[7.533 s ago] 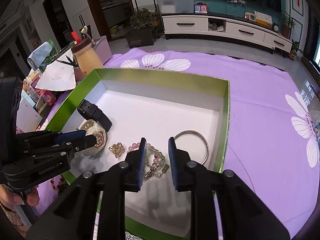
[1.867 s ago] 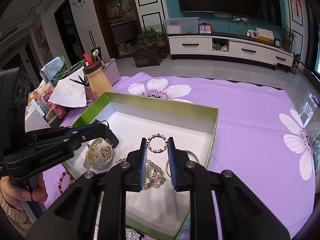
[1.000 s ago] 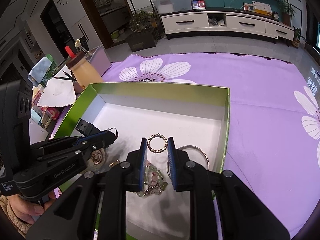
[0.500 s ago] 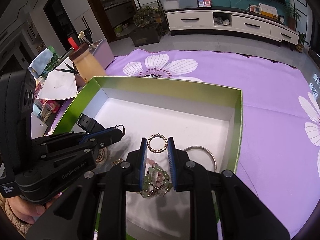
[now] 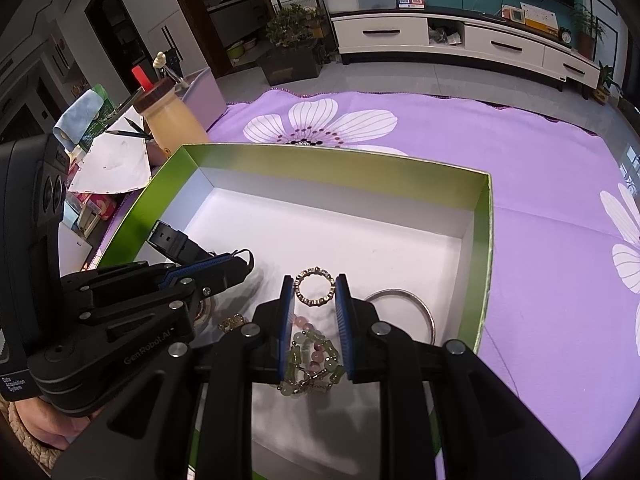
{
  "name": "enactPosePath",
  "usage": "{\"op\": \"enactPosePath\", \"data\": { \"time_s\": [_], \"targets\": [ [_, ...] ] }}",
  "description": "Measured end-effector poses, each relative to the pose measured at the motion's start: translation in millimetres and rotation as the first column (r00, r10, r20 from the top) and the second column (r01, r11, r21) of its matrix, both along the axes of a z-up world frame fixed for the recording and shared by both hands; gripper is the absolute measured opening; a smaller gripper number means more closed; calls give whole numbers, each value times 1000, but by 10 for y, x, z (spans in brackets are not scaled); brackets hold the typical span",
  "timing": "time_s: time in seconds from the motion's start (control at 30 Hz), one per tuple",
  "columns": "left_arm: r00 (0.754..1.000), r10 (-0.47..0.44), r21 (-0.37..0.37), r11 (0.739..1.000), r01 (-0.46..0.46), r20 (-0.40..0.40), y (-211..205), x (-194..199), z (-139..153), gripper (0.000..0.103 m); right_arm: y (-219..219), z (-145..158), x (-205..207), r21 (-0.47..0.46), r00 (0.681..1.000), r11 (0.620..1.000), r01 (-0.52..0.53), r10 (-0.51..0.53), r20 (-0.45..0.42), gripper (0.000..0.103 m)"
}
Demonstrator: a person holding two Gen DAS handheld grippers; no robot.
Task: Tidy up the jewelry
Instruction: 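Drop both rings into the box, beaded ring from the left tool, gold ring from the right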
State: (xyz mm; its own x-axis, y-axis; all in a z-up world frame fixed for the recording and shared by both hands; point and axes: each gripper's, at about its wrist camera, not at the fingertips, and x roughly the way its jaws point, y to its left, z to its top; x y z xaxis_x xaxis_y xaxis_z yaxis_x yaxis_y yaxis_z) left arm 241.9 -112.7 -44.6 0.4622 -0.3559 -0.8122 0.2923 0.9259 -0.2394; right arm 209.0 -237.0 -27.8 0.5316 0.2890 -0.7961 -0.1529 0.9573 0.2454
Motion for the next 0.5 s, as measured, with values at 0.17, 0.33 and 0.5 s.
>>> {"op": "enactPosePath", "data": {
  "time_s": [0.17, 0.33, 0.5],
  "targets": [
    [1000, 1, 0, 1000, -1, -2, 2, 7, -3, 6, 11, -9, 17, -3, 1000, 1000, -3, 3, -6, 20],
    [1000, 0, 2, 1000, 0, -4, 6, 13, -10, 6, 10, -16, 24, -6, 1000, 1000, -3, 3, -8, 20],
    [1000, 1, 3, 1000, -1, -5, 10, 12, -12, 6, 12, -15, 27, -9, 1000, 1000, -4, 4, -8, 20]
  ]
}}
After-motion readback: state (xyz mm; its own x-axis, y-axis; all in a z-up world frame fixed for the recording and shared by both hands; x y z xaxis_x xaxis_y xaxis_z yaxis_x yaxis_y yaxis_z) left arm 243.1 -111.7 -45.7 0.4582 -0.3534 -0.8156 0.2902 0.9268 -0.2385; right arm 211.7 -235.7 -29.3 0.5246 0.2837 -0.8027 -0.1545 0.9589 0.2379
